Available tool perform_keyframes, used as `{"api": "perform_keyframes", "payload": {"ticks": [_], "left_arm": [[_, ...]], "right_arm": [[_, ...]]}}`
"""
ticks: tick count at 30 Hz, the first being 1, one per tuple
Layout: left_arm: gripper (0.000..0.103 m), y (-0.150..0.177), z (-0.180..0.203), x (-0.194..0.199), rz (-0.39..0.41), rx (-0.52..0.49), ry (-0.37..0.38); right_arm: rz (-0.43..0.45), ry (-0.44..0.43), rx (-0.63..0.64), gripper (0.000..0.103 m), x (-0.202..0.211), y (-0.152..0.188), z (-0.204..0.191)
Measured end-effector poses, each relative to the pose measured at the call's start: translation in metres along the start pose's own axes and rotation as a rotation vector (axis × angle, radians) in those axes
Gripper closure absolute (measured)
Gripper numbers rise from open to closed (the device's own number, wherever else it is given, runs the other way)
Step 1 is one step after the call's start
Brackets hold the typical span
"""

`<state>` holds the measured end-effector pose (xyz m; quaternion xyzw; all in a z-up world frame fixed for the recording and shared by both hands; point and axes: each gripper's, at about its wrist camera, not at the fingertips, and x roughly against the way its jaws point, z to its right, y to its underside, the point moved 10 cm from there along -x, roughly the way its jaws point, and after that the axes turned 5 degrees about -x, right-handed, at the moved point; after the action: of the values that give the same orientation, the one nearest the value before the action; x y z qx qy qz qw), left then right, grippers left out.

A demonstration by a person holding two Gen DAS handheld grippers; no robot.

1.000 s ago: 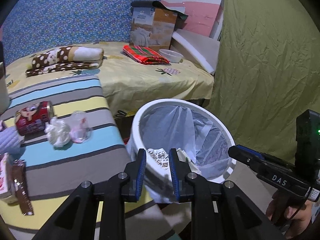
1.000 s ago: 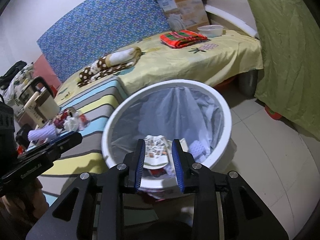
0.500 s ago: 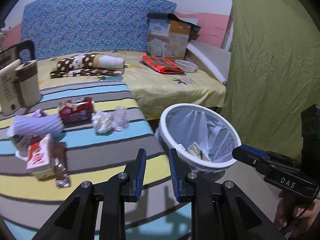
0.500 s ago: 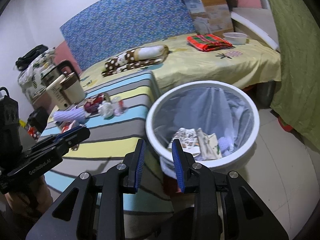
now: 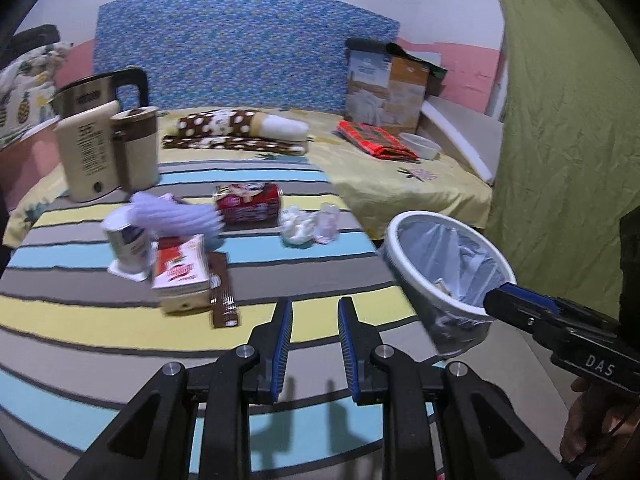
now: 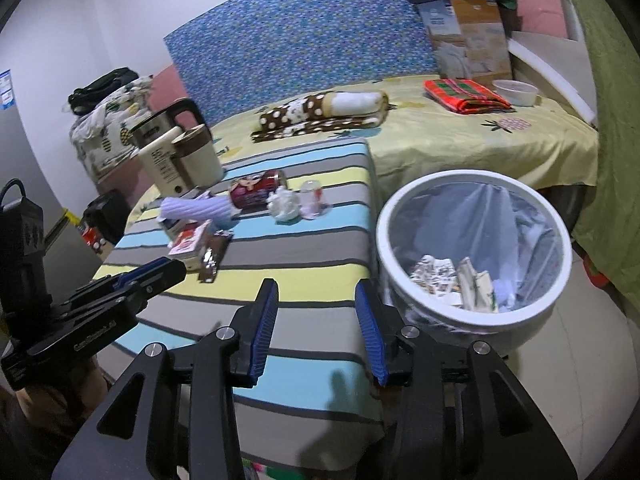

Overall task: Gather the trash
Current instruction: 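Move both tools back over the table toward the juice carton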

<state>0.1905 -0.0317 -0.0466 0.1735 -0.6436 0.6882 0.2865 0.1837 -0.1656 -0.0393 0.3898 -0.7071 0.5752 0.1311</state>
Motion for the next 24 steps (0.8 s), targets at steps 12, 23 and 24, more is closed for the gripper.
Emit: {"api": "perform_keyframes", "payload": {"ticks": [12,23,24], "left_arm": [[0.078,0.01,-0.037,0.013,0.001,0.054,-0.074],[0.068,0.008,-0.074,0.01,0.008,0.101,-0.126],[0.064,0.008,-0.077,0.009,0.006,0.104,-0.128]], "right_arm": [[-0.014,-0.041,0.033,0.06,-0.008,0.009,-0.026],[-0.026,-0.061,0.032,0.059,-0.021,0.009,-0.037],[-0.031,-0.064,0.035,0.059,-0.024,0.009,-0.04]]}}
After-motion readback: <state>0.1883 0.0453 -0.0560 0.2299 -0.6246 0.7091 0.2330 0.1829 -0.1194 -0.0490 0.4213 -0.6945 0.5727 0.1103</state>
